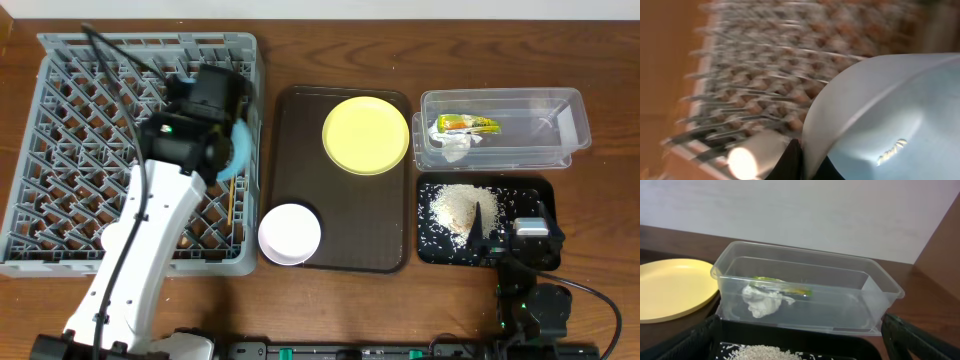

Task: Sort waste into correct bins and load items into the dishwasher
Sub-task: 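Lift the light-blue bowl with the left gripper and carry it to the rack, then set the light-blue bowl upright in the rack and release the left gripper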

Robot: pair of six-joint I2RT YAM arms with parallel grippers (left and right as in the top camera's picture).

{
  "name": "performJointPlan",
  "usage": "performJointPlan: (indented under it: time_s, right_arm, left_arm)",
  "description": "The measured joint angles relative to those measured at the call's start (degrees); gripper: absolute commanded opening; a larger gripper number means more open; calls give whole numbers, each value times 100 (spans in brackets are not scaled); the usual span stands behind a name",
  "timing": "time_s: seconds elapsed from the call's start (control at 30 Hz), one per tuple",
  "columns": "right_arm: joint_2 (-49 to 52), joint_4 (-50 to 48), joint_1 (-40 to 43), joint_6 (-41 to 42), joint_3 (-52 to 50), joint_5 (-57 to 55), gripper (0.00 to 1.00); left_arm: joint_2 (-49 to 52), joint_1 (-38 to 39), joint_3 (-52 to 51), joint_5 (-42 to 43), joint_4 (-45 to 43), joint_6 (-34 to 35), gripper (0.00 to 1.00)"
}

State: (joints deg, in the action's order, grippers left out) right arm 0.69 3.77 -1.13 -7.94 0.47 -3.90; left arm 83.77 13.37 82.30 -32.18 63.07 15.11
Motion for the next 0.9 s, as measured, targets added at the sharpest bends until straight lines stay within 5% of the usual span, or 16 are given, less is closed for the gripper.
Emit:
performJointPlan:
  time_s: [0.33, 0.6, 0.9]
  right_arm:
    - [0, 0, 0, 0, 0, 0, 99]
    - [0, 0, 0, 0, 0, 2, 99]
    - [0, 0, 0, 0, 0, 2, 99]
  left_arm:
    - [813, -256, -131, -1714, -269, 407, 8]
    - [1464, -153, -136, -2100, -732, 505, 8]
    - [1591, -61, -168, -2249, -2208, -24, 8]
